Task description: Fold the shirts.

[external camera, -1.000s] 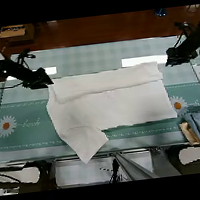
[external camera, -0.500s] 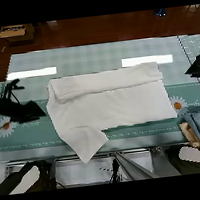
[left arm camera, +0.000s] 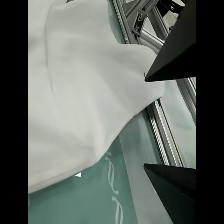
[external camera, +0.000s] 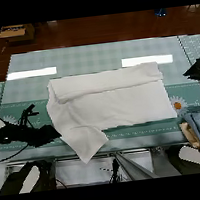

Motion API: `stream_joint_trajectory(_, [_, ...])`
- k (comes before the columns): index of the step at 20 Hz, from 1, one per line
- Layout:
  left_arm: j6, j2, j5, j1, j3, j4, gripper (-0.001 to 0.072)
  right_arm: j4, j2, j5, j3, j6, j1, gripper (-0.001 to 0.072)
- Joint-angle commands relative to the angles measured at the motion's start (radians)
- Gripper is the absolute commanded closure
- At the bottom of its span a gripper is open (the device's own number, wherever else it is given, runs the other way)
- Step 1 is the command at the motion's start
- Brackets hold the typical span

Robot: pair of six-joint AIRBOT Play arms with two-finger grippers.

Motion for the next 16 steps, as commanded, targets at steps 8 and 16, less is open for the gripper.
stream_joint_trajectory(8, [-0.072,-0.142,0.2,-0.195,-0.046,-0.064,0.0114,-0.018,0.003,-0.027,-0.005,-0.018,-0.002,0.0329])
stream_joint_trajectory(16, [-0.079,-0.329,0.418,-0.378,-0.046,-0.161,0.0688,-0.018,0.003,-0.009,-0.005,-0.017,-0.002,0.0329])
